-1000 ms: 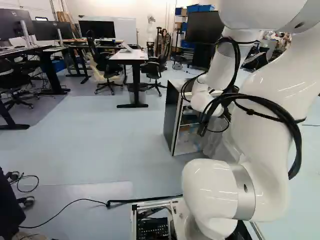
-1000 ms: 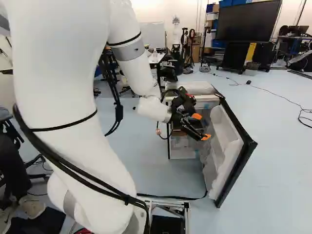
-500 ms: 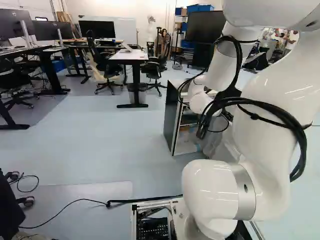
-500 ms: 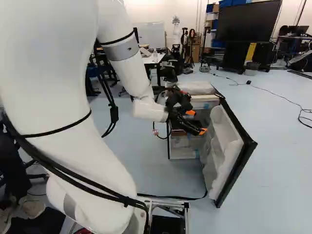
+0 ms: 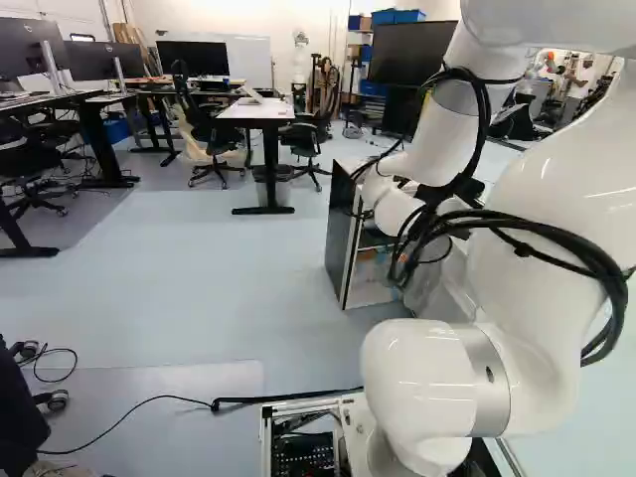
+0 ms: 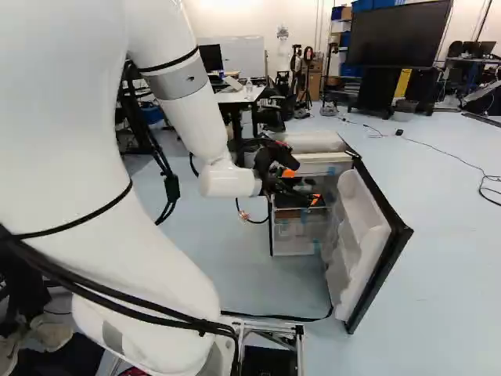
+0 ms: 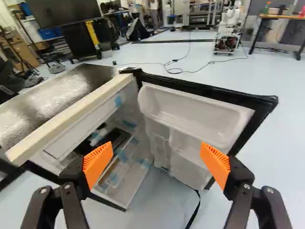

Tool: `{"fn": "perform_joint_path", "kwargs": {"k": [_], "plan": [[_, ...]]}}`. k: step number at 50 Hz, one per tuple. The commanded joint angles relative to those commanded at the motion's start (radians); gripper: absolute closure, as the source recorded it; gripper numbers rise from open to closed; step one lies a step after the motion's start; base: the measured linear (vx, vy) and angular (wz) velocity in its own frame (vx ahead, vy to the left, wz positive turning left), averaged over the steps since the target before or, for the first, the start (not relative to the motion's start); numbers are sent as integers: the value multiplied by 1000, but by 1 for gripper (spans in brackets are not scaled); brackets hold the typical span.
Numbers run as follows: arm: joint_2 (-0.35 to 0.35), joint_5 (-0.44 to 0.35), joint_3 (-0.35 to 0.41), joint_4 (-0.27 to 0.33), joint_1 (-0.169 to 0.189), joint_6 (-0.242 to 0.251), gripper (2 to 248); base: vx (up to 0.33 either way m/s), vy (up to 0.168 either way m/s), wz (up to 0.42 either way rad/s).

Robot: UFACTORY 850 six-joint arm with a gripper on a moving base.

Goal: Open the fridge door

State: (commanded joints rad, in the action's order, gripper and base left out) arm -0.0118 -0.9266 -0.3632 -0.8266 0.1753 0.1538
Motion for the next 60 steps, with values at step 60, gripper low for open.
{"fn": "perform_joint_path", "kwargs": {"k": [60], "plan": [[213,40,202,606,-129,-113,3,0,0,0]]}}
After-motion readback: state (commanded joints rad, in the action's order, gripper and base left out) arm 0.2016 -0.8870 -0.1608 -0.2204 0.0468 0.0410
